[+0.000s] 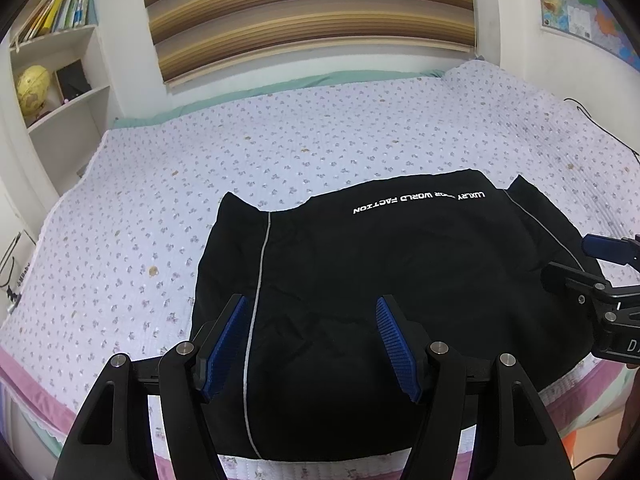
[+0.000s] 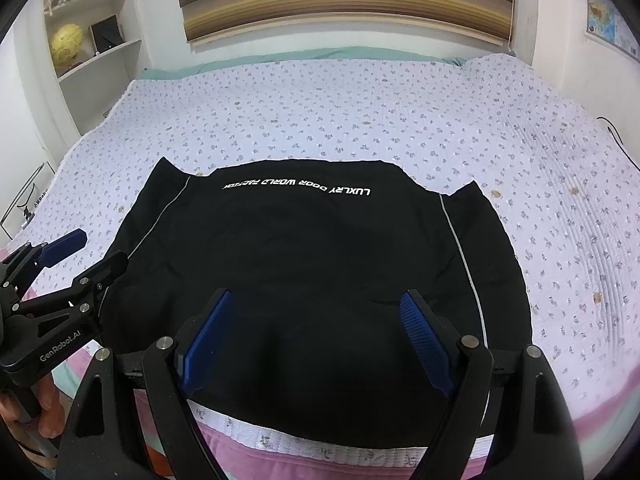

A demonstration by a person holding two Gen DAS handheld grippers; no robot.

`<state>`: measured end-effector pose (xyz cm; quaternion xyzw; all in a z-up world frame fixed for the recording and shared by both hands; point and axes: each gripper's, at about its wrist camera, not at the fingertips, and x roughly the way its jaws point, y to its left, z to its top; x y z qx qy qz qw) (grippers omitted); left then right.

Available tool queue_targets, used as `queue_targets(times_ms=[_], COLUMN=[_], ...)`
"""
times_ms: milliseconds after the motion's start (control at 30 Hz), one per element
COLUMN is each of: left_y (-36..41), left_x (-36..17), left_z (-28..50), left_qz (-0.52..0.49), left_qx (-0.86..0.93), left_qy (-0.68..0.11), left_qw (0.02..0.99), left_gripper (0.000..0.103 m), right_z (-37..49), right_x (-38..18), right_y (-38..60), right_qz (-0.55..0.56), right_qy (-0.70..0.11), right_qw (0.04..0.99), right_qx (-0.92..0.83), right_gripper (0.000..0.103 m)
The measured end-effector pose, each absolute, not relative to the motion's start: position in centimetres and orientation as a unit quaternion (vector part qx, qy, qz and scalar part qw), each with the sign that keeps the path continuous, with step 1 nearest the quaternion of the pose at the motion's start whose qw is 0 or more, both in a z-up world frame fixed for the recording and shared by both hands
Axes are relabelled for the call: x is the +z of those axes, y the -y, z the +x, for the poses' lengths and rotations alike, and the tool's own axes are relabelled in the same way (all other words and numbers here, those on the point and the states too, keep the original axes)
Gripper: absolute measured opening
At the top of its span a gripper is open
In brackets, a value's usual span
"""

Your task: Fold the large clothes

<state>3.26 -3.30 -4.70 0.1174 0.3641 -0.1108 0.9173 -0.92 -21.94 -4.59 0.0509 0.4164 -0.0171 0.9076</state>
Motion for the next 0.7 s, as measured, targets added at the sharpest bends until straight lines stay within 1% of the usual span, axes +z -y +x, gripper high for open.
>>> queue_targets(times_ms=[467,633,700], left_y=[3.24,2.96,2.86], left_x=[-4.83,-4.28,-4.22], left_z=[3.31,2.64,2.91], left_qz=[0.133,0.135,0.134], left_qx=[-0.091,-0.097,-0.106], left_qy=[-0.349,-0.319,-0.328], left_qw=[0.923,0.933,0.929], left_gripper=[0.067,0.067,0.067], right_z=[-0.57,-0.49,-0.43], right_x=[-5.23,-5.49,-5.57], right_y=[21.55,21.41,21.41], right_qz=[0.052,0.05,0.05], right_qy=[-0.424,-0.427,-0.428], right_qw=[0.904,0.903,0.902], right_qx=[-0.017,-0.017,-0.017], right_gripper=[0.086,0.086,0.086])
